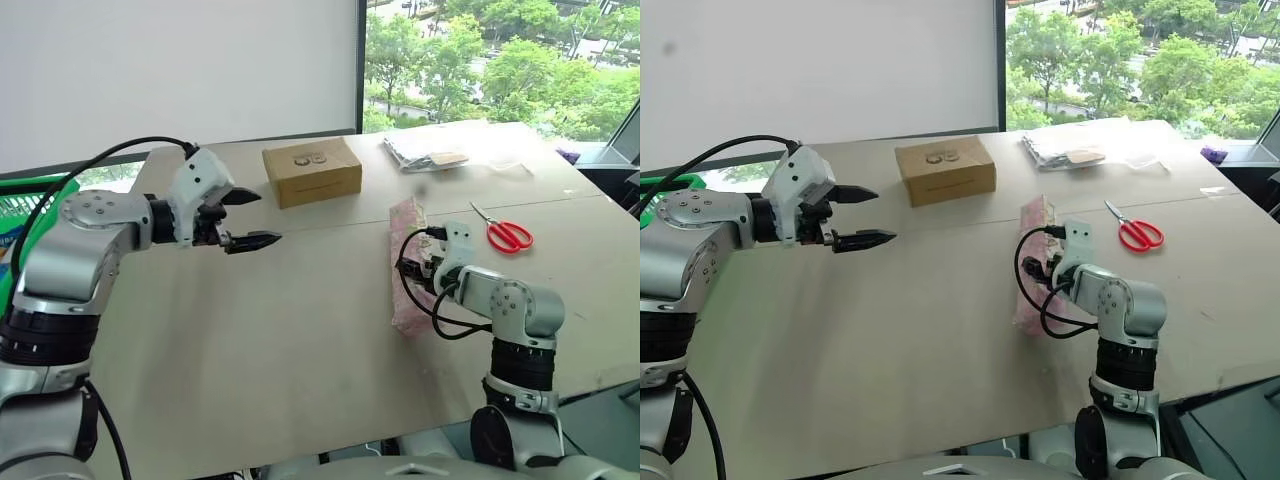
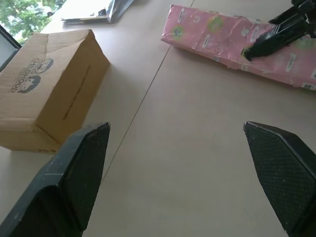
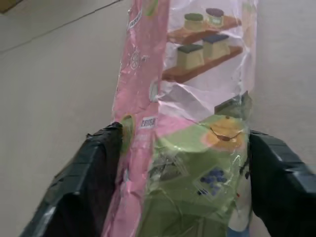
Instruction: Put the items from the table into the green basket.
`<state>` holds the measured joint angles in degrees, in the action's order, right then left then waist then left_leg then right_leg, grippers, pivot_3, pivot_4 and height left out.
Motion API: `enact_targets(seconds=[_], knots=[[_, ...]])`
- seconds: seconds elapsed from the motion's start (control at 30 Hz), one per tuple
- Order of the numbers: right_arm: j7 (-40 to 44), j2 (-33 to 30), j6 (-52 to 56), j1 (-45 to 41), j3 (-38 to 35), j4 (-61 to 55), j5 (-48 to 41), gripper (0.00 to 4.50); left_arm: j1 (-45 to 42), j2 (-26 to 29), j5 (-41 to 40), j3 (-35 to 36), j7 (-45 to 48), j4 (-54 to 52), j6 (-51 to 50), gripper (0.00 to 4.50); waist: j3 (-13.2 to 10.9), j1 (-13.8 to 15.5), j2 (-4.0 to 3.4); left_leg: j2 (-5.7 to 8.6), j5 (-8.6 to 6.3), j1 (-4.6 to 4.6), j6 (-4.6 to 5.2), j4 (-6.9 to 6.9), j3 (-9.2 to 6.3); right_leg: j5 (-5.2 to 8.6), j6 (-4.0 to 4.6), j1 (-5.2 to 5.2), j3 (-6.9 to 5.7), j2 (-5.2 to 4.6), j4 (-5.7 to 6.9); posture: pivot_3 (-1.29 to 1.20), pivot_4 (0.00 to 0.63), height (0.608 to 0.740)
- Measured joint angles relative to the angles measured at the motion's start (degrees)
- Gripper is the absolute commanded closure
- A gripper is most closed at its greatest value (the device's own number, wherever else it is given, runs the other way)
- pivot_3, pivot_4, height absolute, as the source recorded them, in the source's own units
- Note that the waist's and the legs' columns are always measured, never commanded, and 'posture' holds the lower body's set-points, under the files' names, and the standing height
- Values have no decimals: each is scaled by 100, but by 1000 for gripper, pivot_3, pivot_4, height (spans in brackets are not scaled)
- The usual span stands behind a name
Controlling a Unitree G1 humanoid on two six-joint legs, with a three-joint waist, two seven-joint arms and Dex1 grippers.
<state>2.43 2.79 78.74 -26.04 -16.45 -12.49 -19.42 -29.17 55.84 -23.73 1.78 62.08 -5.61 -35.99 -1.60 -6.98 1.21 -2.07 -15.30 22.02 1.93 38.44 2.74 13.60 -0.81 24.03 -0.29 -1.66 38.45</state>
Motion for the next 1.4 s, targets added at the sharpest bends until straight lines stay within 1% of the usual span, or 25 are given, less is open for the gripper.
enact_targets(seconds=[0.03,0.07,0.17,0.2,0.23,0.3,0.37,0.5,0.6,0.67,0.73,0.87,1.0,1.1,1.17,1.33,1.37,1.4], knots=[[35,0,13,0,-44,2,-41,2348,0,0,-2,0,1,-6,-17,0,0,-3,0,0,0,1,0,-2,0,0,0,0,0,0,-3,-117,0,724],[95,-4,50,0,-112,2,-118,2832,0,0,-5,0,10,-27,-43,0,-1,-9,-1,0,0,1,0,-5,0,0,0,1,0,0,-5,-117,0,724],[162,-32,101,-12,-157,1,-209,4050,-1,0,-10,0,22,-59,-105,0,-2,-17,-3,-2,0,-3,0,-10,-2,1,0,1,0,7,-4,-123,0,724],[171,-41,103,-20,-155,1,-220,4292,-1,0,-14,0,23,-59,-117,0,-2,-19,-3,-3,0,-5,0,-10,-2,3,-3,1,0,8,-3,-123,0,724],[178,-49,100,-28,-152,1,-234,4378,-1,0,-37,0,30,-63,-142,0,-3,-23,-4,-3,0,-6,0,-10,-3,11,-16,1,0,10,-3,-129,0,724],[207,-86,67,-23,-115,1,-241,4378,-2,-14,-130,20,43,-63,-203,0,-5,-25,-8,-4,0,-5,0,-10,-3,13,-19,1,0,10,-2,-133,0,724],[380,-238,-218,29,125,1,-241,4378,-23,-118,-327,124,65,-62,-291,0,-9,-30,-11,-3,0,-4,0,-9,-1,13,-20,1,2,9,-3,-136,0,724],[1167,-334,-1428,27,433,-433,-532,4378,-23,-402,-887,314,139,-199,-615,0,-24,-71,-28,-3,0,-1,0,-9,-1,14,-22,4,5,12,-4,-132,0,724],[1841,-437,-1949,-4,704,-782,-884,4378,5,-746,-1432,501,66,-380,-980,0,-24,-105,-28,-6,0,-1,0,-10,-3,13,-22,3,4,14,-5,-132,0,724],[2399,-552,-2154,-32,1069,-1026,-1243,4378,12,-1213,-1947,675,-176,-510,-1343,0,-23,-126,-27,-6,0,-2,0,-8,-4,13,-22,2,4,13,-5,-133,0,724],[2748,-605,-2279,-71,1410,-1108,-1431,4378,2,-1586,-2287,737,-447,-532,-1566,0,-22,-143,-25,-6,0,-8,0,-8,-4,13,-22,-4,5,13,-3,-133,0,724],[3033,-882,-2631,-113,1533,-1136,-1492,4378,-6,-2179,-2875,1085,-954,-455,-1891,0,-21,-138,-21,0,0,-17,0,-2,-7,13,-23,-22,0,3,-2,-133,0,724],[3187,-1051,-2853,-117,1644,-1136,-1498,4378,-27,-2556,-3289,1377,-1256,-201,-2000,0,-21,-162,-22,-1,0,-19,0,-2,-7,12,-20,-21,2,8,-1,-142,0,724],[3504,-1094,-2768,1,2096,-1216,-1846,4378,-226,-2875,-3765,1597,-1517,-114,-2041,0,-22,-173,-22,-5,0,-17,0,-4,-12,4,-5,-20,1,16,-2,-144,0,724],[3534,-1098,-2774,29,2144,-1295,-1966,4378,-259,-2897,-3920,1672,-1596,-115,-2049,0,-22,-170,-22,-3,0,-17,0,-5,-12,1,0,-21,2,15,-2,-139,0,724],[3537,-1284,-2753,33,2103,-1345,-2239,4378,-255,-3023,-3961,1659,-1645,-114,-2024,0,-20,-149,-18,2,0,-19,0,-2,-10,2,-5,-29,-1,8,-10,-122,0,724],[3537,-1328,-2752,32,2102,-1344,-2277,3367,-255,-3065,-3969,1648,-1677,-114,-2015,0,-20,-147,-18,2,0,-19,0,-2,-12,5,-9,-30,-2,8,-10,-119,0,724],[3538,-1355,-2749,32,2102,-1340,-2305,2990,-255,-3088,-3981,1630,-1704,-114,-1996,0,-20,-145,-18,2,0,-20,0,-2,-12,6,-11,-30,-2,9,-10,-114,0,724]])
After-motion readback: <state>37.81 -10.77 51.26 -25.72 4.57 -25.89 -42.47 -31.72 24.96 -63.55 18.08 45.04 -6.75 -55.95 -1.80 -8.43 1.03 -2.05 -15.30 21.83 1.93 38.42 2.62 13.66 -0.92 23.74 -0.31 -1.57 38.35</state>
